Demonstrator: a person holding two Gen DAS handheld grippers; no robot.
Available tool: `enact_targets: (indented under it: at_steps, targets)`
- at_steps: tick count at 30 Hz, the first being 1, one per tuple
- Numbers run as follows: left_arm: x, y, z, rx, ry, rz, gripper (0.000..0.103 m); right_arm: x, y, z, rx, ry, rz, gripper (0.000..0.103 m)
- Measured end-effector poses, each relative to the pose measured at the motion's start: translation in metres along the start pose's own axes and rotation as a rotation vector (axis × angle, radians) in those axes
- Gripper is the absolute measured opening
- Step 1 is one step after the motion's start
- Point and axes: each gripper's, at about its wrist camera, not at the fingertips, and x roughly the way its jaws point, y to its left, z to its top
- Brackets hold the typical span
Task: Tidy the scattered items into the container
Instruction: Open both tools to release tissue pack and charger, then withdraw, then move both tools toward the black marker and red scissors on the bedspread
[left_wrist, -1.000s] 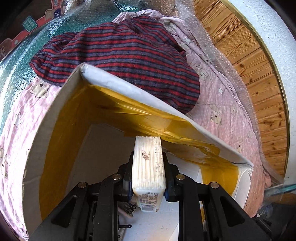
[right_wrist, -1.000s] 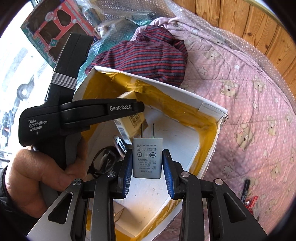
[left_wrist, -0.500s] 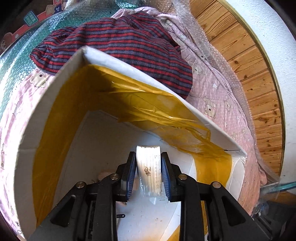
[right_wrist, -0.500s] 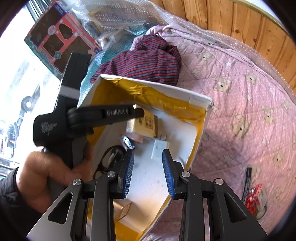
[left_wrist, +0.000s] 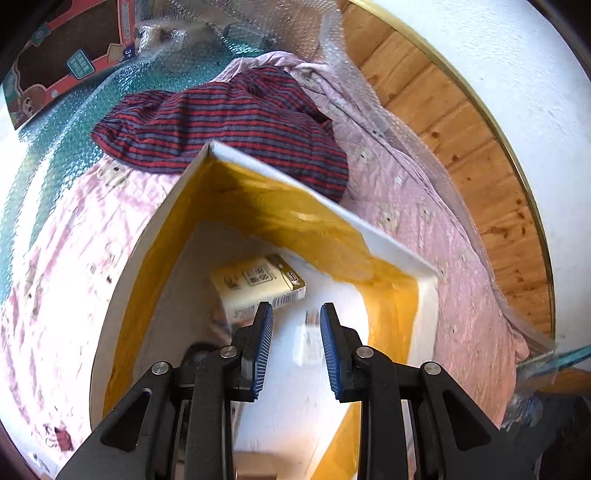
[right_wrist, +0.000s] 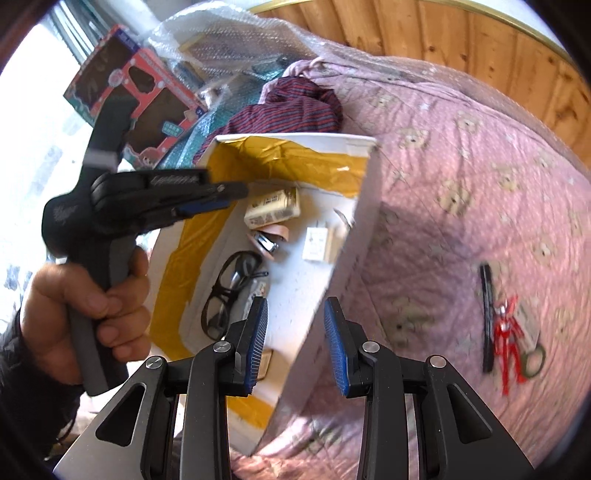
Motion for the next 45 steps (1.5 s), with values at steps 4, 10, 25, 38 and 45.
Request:
enact_targets:
  at_steps: [4, 10, 25, 38, 45]
  targets:
    - [-0.013, 0.002, -0.024, 0.009, 0.019, -0.006, 0.028, -0.014, -0.006, -0.014, 0.039, -0.029, 0.021, 0.034]
    - [-0.034, -0.014, -0.063, 0.097, 0.027, 0.002, 0.028, -0.031, -0.003, -0.041, 0.06, -0.058, 0.047, 0.035]
    - [-0.061, -0.092, -0.156, 0.395, 0.071, 0.019, 0.03, -0.056, -0.019, -0.118, 0.116, -0.09, 0.018, 0.035]
    - [-0.046, -0.153, -0.207, 0.575, 0.148, 0.002, 0.03, -0.087, -0.069, -0.162, 0.267, -0.139, -0.019, 0.035]
    - [-0.037, -0.171, -0.214, 0.612, 0.166, -0.002, 0.03, -0.093, -0.087, -0.169, 0.315, -0.151, -0.034, 0.035]
